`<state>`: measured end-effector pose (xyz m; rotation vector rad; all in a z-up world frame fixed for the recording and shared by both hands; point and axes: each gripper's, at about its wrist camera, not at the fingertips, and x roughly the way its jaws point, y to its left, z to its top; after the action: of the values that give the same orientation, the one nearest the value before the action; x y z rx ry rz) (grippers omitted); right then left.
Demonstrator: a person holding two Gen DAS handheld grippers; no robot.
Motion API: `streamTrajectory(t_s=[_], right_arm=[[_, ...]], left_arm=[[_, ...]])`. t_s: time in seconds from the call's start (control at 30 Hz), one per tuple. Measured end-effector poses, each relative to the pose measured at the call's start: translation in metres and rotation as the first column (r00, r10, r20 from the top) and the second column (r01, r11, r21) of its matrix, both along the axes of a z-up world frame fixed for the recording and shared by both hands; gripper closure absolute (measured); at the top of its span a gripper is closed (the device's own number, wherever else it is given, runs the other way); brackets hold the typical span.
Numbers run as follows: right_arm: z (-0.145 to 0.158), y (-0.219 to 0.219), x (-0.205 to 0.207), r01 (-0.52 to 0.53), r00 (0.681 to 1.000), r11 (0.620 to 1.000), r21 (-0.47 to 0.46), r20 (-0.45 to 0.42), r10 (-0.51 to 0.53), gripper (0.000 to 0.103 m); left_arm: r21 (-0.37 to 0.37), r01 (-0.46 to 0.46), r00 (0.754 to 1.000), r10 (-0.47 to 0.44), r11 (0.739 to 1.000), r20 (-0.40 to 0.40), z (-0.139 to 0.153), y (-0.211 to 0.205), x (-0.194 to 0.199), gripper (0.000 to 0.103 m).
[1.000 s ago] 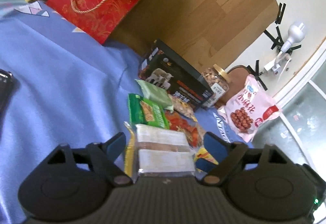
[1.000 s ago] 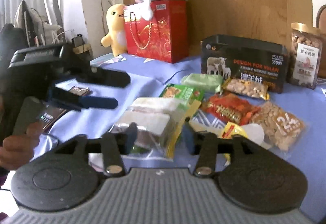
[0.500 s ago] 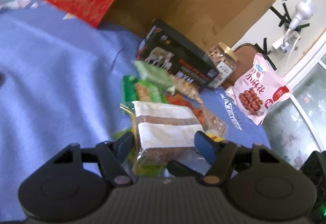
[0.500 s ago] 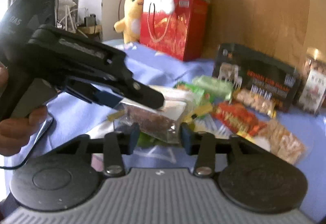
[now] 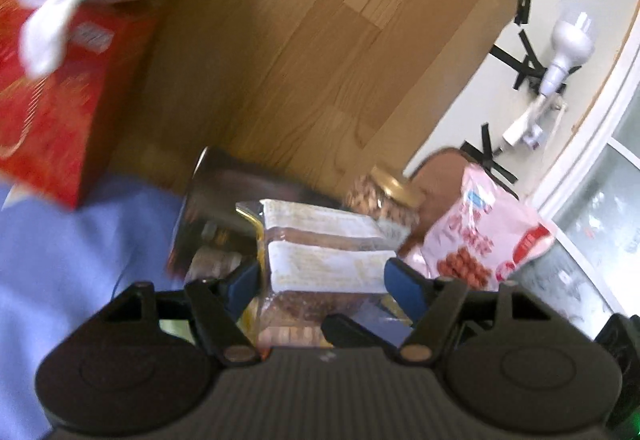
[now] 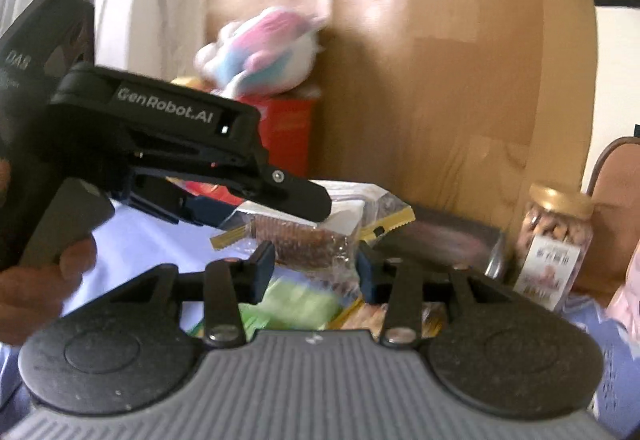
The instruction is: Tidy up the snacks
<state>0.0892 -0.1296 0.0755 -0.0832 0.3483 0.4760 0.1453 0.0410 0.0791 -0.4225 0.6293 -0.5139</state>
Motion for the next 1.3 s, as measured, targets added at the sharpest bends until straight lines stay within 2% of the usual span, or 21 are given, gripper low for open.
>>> streamTrajectory(t_s=[0.17, 0.43, 0.5, 0.53, 0.57, 0.7, 0.77, 0.87, 0.93, 1.03, 1.13, 1.2, 1.3], right_arm=[[0.0, -0.017, 0.062, 0.053, 0.996, 0.998, 0.037, -0.079, -0.05, 0.057], [-0.031, -0.019, 0.105, 0.104, 0.976, 0.994, 0.027, -0.193, -0.097, 0.055], [-0.035, -0.02, 0.109, 0.133, 0.97, 0.991, 0.033, -0.208, -0.123, 0.049], [-0.036, -0.022, 0.11, 0.149, 0.967, 0.988, 0.039, -0.216, -0.138, 0.042], [-0.036, -0.025, 0.11, 0.163, 0.966, 0.985, 0.049, -0.213, -0.149, 0.041], [-0.028, -0.043, 0.084, 0.188, 0.969, 0.976, 0.111, -0.183, -0.166, 0.041], [-0.025, -0.059, 0.06, 0.191, 0.973, 0.967, 0.171, -0.164, -0.163, 0.042], [-0.035, -0.078, 0.032, 0.178, 0.967, 0.949, 0.261, -0.224, -0.119, 0.043], [-0.051, -0.085, 0.027, 0.189, 0.948, 0.941, 0.282, -0.303, -0.099, 0.047], [-0.077, -0.091, 0.035, 0.245, 0.894, 0.927, 0.285, -0.436, -0.102, 0.053], [-0.094, -0.097, 0.047, 0.307, 0.84, 0.879, 0.365, -0.537, -0.07, 0.053], [-0.102, -0.097, 0.052, 0.331, 0.821, 0.855, 0.399, -0.569, -0.052, 0.054], [-0.102, -0.087, 0.051, 0.331, 0.821, 0.863, 0.381, -0.568, -0.063, 0.075]], left_arm=[[0.01, 0.012, 0.999, -0.012, 1.0, -0.035, -0.007, -0.021, 0.059, 0.033], [0.037, -0.013, 0.994, 0.017, 0.999, -0.103, -0.042, -0.036, 0.11, 0.032], [0.058, -0.038, 0.995, 0.043, 0.998, -0.089, -0.045, -0.039, 0.113, 0.025], [0.062, -0.044, 0.995, 0.049, 0.997, -0.085, -0.044, -0.039, 0.114, 0.024], [0.05, -0.042, 0.995, 0.046, 0.998, -0.086, -0.044, -0.036, 0.114, 0.024], [-0.018, -0.053, 0.997, 0.051, 0.998, -0.061, -0.034, -0.018, 0.094, 0.024], [-0.065, -0.064, 0.997, 0.061, 0.996, -0.04, -0.028, -0.006, 0.075, 0.021], [-0.101, -0.087, 0.996, 0.083, 0.991, -0.044, -0.033, 0.009, 0.042, 0.019], [-0.096, -0.089, 0.995, 0.083, 0.991, -0.058, -0.045, 0.011, 0.022, 0.019], [-0.083, -0.088, 0.993, 0.081, 0.993, -0.09, -0.066, 0.011, 0.001, 0.019], [-0.068, -0.075, 0.992, 0.067, 0.995, -0.107, -0.082, 0.01, -0.006, 0.019], [-0.045, -0.086, 0.99, 0.081, 0.995, -0.111, -0.09, 0.008, -0.004, 0.019], [-0.028, -0.089, 0.993, 0.086, 0.996, -0.082, -0.098, 0.008, -0.005, 0.022]])
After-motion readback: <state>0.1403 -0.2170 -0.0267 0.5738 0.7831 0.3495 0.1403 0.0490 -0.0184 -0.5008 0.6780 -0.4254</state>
